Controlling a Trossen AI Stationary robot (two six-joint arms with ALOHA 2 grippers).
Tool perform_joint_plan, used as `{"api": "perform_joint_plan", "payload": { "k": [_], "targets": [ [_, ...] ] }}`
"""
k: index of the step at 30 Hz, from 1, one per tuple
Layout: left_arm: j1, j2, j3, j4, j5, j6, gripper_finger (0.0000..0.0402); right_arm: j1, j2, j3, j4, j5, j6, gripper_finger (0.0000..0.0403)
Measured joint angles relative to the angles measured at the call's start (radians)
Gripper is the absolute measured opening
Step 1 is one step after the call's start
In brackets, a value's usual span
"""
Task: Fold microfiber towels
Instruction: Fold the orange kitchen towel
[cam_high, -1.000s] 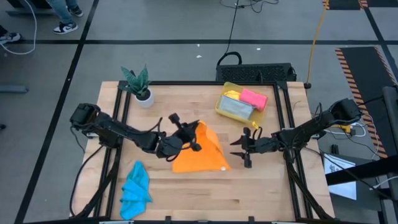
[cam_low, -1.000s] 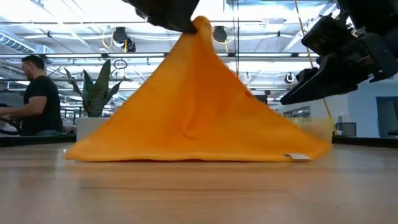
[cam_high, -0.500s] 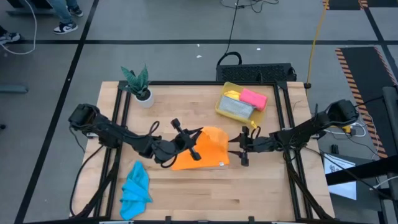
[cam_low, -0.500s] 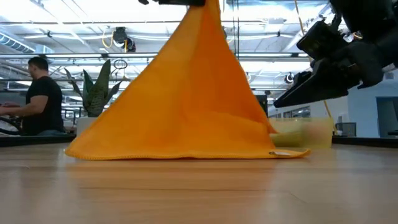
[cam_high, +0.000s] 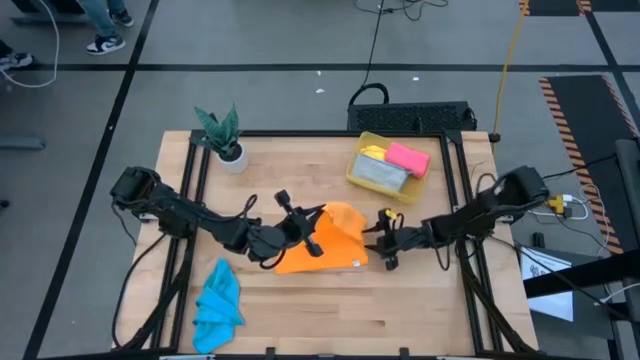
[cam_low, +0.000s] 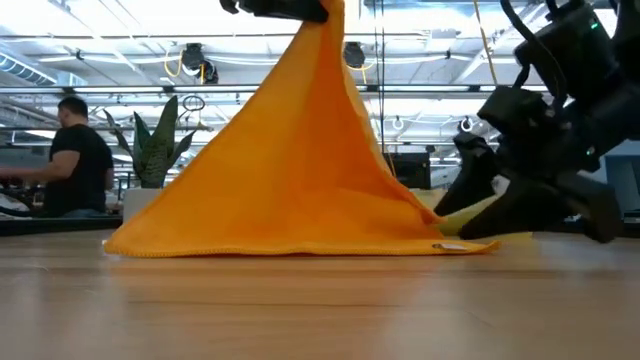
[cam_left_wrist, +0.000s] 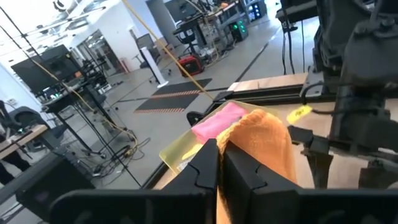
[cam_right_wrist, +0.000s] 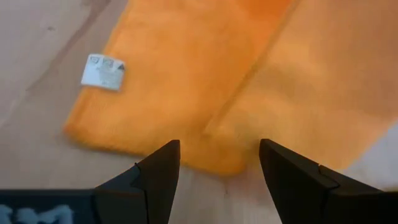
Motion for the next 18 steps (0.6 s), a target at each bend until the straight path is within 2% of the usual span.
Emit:
{"api": "perform_joint_plan", "payload": {
  "k": [5,11,14,18],
  "targets": [
    [0.0,0.0,0.0,-0.037,0.0,-0.021,0.0005,0.009,0.074,0.001,0.163,0.118,-0.091,0.0212],
    [0.0,0.0,0.0,-0.038,0.0,-0.037,0.0024,0.031,0.078,0.001,0.185,0.238,-0.091,0.0201],
    [0.0,0.0,0.0,-0.038,0.0,-0.037,0.0015,0.032,0.078,0.001,0.188,0.258,-0.086,0.0168],
    [0.0,0.0,0.0,-0.039,0.0,-0.04,0.0005,0.024,0.078,0.001,0.188,0.259,-0.086,0.0101]
  ]
}}
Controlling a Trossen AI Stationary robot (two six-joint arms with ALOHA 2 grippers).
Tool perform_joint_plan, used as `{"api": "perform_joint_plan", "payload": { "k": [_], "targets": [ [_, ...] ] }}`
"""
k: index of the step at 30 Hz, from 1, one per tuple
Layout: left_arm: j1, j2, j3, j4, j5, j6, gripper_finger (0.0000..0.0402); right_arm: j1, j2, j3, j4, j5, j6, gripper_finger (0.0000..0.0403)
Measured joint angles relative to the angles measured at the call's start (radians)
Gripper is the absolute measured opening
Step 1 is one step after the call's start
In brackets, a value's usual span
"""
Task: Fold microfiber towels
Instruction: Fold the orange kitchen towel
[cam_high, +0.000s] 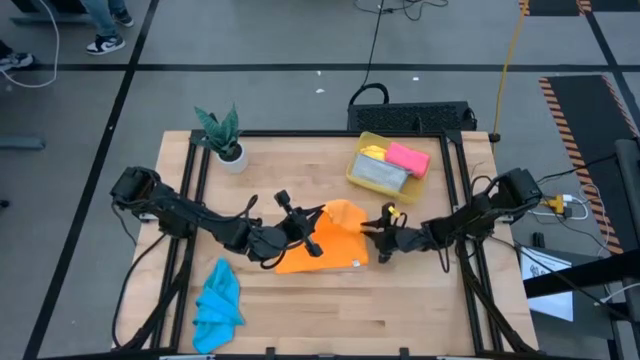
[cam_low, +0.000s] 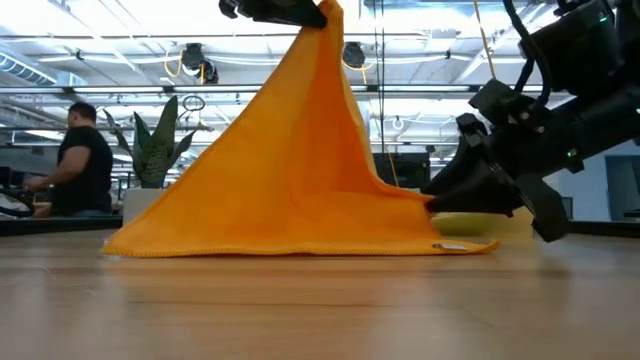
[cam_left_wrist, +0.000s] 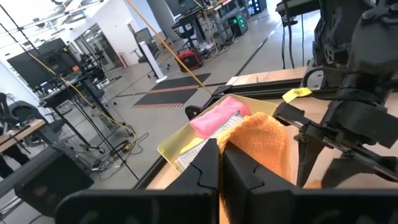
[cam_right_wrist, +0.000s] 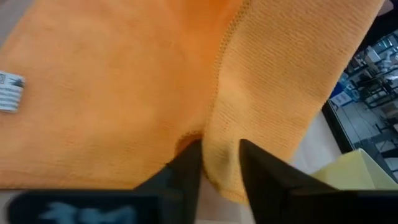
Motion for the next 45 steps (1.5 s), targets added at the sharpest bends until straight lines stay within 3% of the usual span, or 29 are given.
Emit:
{"api": "perform_joint_plan", "payload": {
  "k": [6,14,21,25,30,35,38,41,45],
  "targets": [
    [0.0,0.0,0.0,0.001,0.001,0.0,0.0023,-0.008,0.0,0.0,-0.043,0.013,-0.011,0.0008],
    [-0.052,0.0,0.0,0.059,0.003,0.098,0.0006,0.074,-0.047,0.0,-0.049,0.311,-0.057,0.0009],
    [-0.152,0.0,0.0,0.214,0.003,0.257,0.0015,0.245,-0.26,0.0,-0.01,0.416,-0.148,0.0003],
    [-0.225,0.0,0.002,0.291,0.012,0.314,0.0005,0.373,-0.393,0.032,0.013,0.411,-0.209,0.0001],
    [-0.325,0.0,0.076,0.295,0.135,0.292,0.0014,0.543,-0.503,0.106,0.012,0.216,-0.211,0.0001],
    [-0.409,0.0,0.176,0.263,0.303,0.271,0.0005,0.646,-0.54,0.205,0.013,-0.162,-0.082,0.0001],
    [-0.432,0.0,0.22,0.226,0.3,0.283,0.001,0.675,-0.544,0.26,0.01,-0.318,-0.04,0.0001],
    [-0.424,-0.001,0.228,0.192,0.183,0.295,0.0005,0.683,-0.557,0.293,0.004,-0.21,-0.061,0.0001],
    [-0.355,-0.001,0.228,0.016,0.06,0.212,0.001,0.654,-0.58,0.279,-0.016,0.187,-0.164,0.0]
  ]
}}
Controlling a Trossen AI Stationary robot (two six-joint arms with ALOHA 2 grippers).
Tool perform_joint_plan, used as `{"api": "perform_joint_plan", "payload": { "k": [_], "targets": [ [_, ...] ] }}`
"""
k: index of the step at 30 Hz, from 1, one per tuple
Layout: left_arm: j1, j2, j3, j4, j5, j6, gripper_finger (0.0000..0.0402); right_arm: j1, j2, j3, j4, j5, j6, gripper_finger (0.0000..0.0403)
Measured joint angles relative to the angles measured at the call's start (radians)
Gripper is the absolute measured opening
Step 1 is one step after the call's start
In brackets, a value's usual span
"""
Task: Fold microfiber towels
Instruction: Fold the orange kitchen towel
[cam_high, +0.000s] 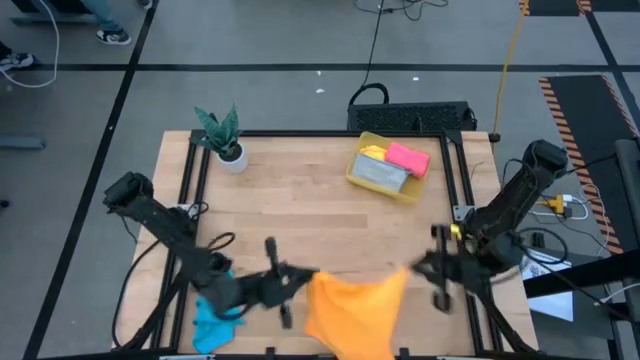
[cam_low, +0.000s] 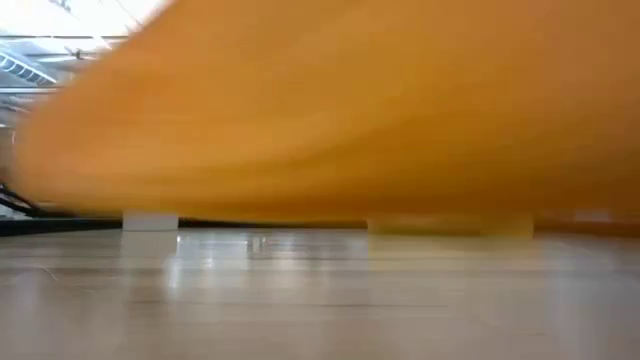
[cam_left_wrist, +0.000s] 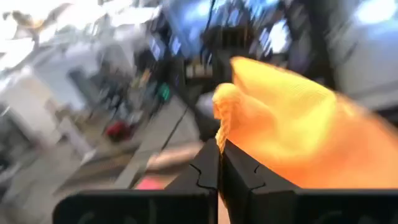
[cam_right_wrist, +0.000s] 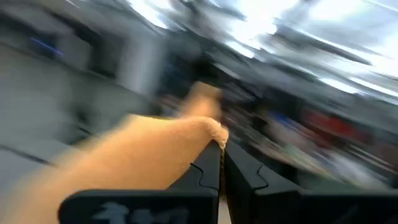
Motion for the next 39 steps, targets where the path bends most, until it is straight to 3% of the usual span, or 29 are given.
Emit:
{"api": "perform_joint_plan", "payload": {
  "k": [3,5,11,16,21,24,26,31,35,39],
  "targets": [
    [0.096,0.0,-0.022,-0.158,-0.007,-0.169,0.0009,-0.058,-0.01,-0.047,-0.003,0.237,-0.027,0.0],
    [0.169,0.0,-0.056,-0.231,-0.007,-0.272,0.0004,-0.11,-0.014,-0.095,-0.004,0.31,-0.017,0.0],
    [0.336,0.0,-0.208,-0.263,-0.008,-0.394,0.0009,-0.268,-0.015,-0.281,-0.004,0.341,0.158,0.0],
    [0.411,0.0,-0.321,-0.232,-0.007,-0.403,0.0007,-0.39,-0.036,-0.38,0.041,0.451,0.119,0.0],
    [0.446,0.0,-0.431,-0.108,-0.008,-0.392,0.0004,-0.48,-0.057,-0.48,0.052,0.462,0.114,0.0],
    [0.455,0.001,-0.478,-0.033,-0.006,-0.377,0.0007,-0.514,-0.056,-0.55,0.039,0.402,0.15,0.0],
    [0.455,0.001,-0.497,-0.006,-0.006,-0.365,0.0007,-0.533,-0.056,-0.586,0.04,0.304,0.214,0.0],
    [0.445,0.001,-0.507,0.014,0.021,-0.319,0.0006,-0.556,-0.051,-0.54,-0.117,0.095,0.364,0.0],
    [0.406,0.001,-0.507,0.013,0.031,-0.267,0.0004,-0.556,-0.052,-0.423,-0.309,-0.035,0.481,0.0],
    [0.358,0.001,-0.507,-0.006,0.14,-0.215,0.0009,-0.549,-0.042,-0.324,-0.616,-0.191,0.719,0.0]
  ]
}}
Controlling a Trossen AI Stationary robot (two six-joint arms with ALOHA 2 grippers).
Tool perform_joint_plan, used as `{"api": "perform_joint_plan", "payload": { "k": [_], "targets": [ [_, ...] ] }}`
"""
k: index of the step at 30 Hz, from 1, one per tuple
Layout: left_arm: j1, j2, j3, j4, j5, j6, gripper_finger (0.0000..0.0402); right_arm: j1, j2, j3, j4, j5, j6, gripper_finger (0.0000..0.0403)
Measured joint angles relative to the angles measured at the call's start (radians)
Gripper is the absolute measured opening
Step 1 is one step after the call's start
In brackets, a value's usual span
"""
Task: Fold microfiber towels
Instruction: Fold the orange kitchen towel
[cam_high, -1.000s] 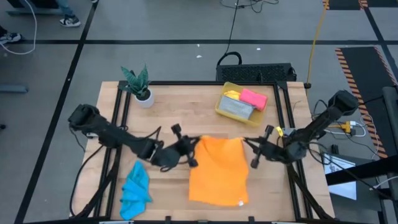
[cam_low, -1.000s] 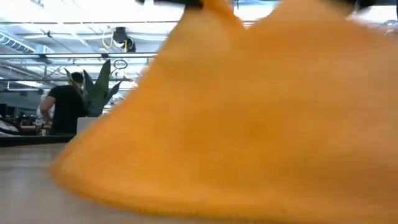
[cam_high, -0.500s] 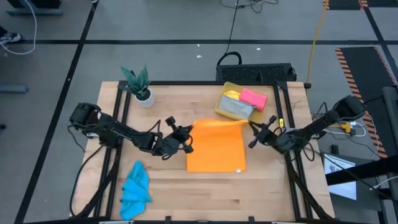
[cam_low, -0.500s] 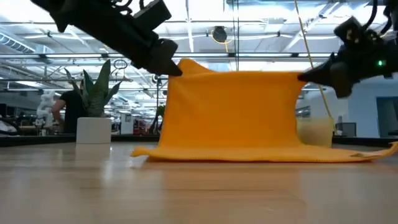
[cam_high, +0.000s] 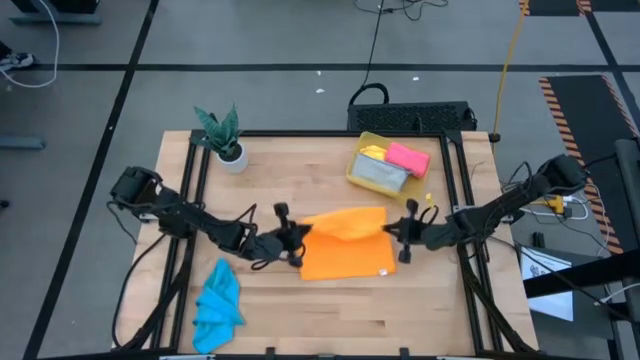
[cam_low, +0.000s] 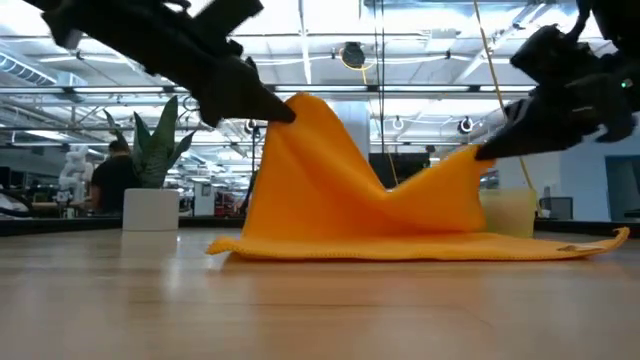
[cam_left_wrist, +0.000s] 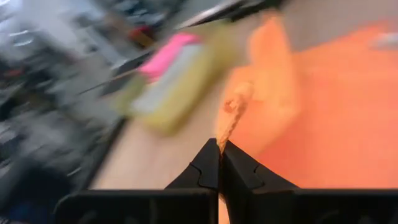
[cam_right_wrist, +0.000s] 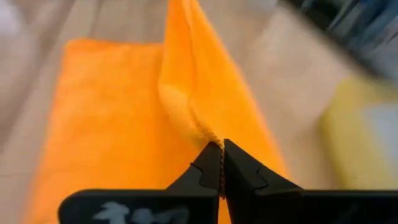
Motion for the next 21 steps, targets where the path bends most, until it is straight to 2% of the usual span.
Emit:
{"api": "perform_joint_plan", "payload": {
  "k": [3,5,11,17,21],
  "targets": [
    [-0.024,0.006,0.0,-0.03,0.137,-0.009,0.0005,0.03,0.022,0.016,-0.075,-0.079,0.135,0.0],
    [-0.036,0.012,0.0,-0.067,0.188,-0.049,0.0004,0.057,0.047,0.015,-0.078,-0.128,0.186,0.0],
    [-0.074,0.012,0.0,-0.15,0.223,-0.149,0.0014,0.145,0.114,0.015,-0.053,-0.156,0.283,0.0],
    [-0.082,0.012,0.0,-0.215,0.265,-0.181,0.002,0.16,0.189,0.016,0.009,-0.132,0.287,0.0],
    [-0.077,0.012,0.0,-0.249,0.312,-0.219,0.0056,0.16,0.21,0.016,0.006,-0.133,0.288,0.0]
  ]
}}
